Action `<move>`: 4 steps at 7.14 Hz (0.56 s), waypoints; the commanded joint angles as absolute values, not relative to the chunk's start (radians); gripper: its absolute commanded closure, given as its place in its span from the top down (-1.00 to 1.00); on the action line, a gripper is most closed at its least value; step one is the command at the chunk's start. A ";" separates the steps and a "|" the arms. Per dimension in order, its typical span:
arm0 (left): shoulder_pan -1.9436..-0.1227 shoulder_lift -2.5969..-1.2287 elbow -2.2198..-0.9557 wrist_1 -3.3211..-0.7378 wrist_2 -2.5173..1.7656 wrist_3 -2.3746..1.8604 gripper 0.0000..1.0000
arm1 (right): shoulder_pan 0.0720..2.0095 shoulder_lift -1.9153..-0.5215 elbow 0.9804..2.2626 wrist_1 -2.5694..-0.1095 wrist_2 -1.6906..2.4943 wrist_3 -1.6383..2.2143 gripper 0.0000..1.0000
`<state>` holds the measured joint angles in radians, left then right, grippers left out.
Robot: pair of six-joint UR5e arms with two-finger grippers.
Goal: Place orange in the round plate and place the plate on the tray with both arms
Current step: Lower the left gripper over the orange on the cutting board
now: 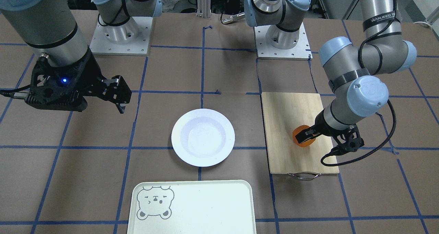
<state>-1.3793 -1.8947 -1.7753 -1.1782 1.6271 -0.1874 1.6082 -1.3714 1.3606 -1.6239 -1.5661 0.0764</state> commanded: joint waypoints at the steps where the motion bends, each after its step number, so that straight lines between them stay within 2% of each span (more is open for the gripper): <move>1: -1.378 -1.933 -1.779 -1.181 1.615 -0.195 1.00 | 1.609 -1.370 1.361 -1.628 -1.565 0.078 1.00; 4: -1.374 -1.951 -1.836 -1.177 1.617 -0.189 1.00 | 1.608 -1.370 1.361 -1.623 -1.566 0.074 1.00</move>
<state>-1.3759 -1.9426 -1.8233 -1.1786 1.6159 -0.1923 1.6078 -1.3699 1.3606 -1.6246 -1.5661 0.0745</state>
